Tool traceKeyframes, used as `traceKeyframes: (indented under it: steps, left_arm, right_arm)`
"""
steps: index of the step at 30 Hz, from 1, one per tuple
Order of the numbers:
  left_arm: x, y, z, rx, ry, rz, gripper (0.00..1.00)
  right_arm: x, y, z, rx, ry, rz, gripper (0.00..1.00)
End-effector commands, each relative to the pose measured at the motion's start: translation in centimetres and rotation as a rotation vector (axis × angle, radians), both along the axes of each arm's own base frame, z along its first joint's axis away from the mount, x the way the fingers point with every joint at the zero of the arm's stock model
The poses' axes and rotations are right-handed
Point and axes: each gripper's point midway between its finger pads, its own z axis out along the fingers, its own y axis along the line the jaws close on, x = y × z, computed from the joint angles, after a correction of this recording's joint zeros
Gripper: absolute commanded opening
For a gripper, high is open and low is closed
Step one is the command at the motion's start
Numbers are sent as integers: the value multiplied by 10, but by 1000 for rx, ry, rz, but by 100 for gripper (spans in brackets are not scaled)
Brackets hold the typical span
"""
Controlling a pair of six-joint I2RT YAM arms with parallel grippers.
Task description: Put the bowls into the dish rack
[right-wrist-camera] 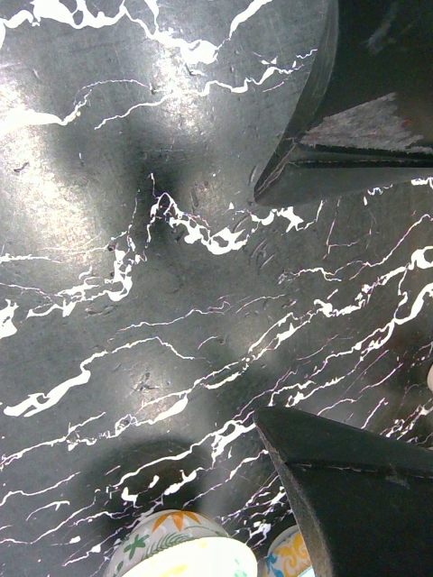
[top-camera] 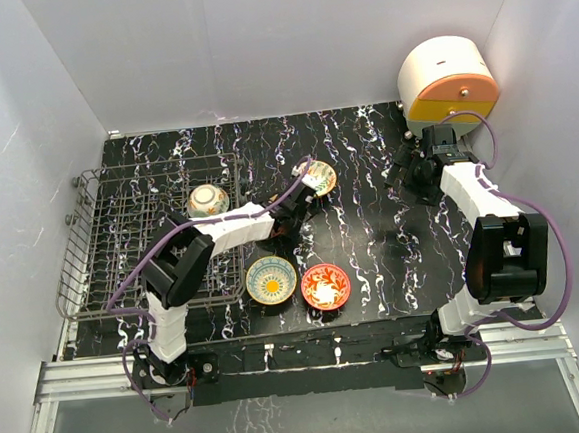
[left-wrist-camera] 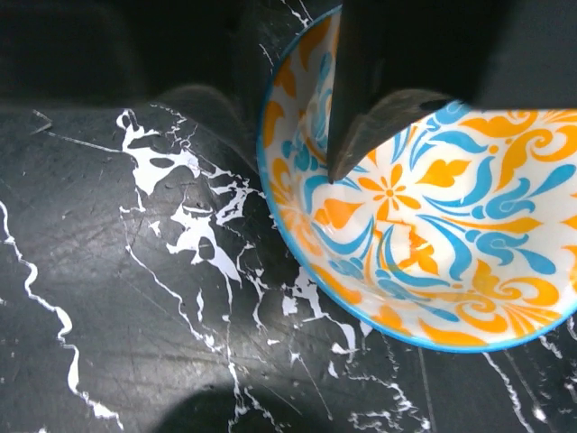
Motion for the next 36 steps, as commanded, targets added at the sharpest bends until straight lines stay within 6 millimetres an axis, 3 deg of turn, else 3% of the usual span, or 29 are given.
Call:
traceKeyframes:
  steps: [1, 3, 6, 8, 10, 16, 20, 24, 26, 29, 32, 36]
  left_arm:
    - [5, 7, 4, 51, -38, 9, 15]
    - [6, 6, 7, 49, -45, 9, 1]
    - [6, 1, 19, 32, -59, 9, 0]
    - [6, -7, 36, 2, -68, 8, 0]
    - [4, -18, 64, -52, -76, 7, 0]
    - [2, -36, 185, -362, -178, 33, 0]
    - [5, -9, 235, -568, -201, 141, 0]
    - [10, 54, 267, -807, -242, 307, 0]
    - [9, 86, 278, -887, -256, 372, 0]
    - [7, 119, 272, -968, -242, 456, 0]
    - [3, 133, 255, -1096, -193, 514, 0]
    - [3, 145, 218, -1269, -133, 597, 0]
  right_arm:
    - [8, -3, 5, -7, -51, 1, 95]
    - [8, -3, 6, -8, -54, 0, 95]
    - [8, -4, 8, -11, -59, -3, 95]
    - [8, -5, 10, -13, -63, -7, 95]
    - [9, -5, 11, -13, -65, -9, 95]
    - [8, -3, 11, -6, -66, -8, 95]
    - [8, -1, 11, 6, -67, -3, 95]
    - [7, 1, 12, 19, -70, 1, 95]
    - [7, 3, 10, 29, -68, 4, 95]
    - [6, 6, 9, 41, -69, 8, 94]
    - [7, 7, 9, 49, -71, 9, 93]
    - [7, 9, 9, 60, -71, 15, 92]
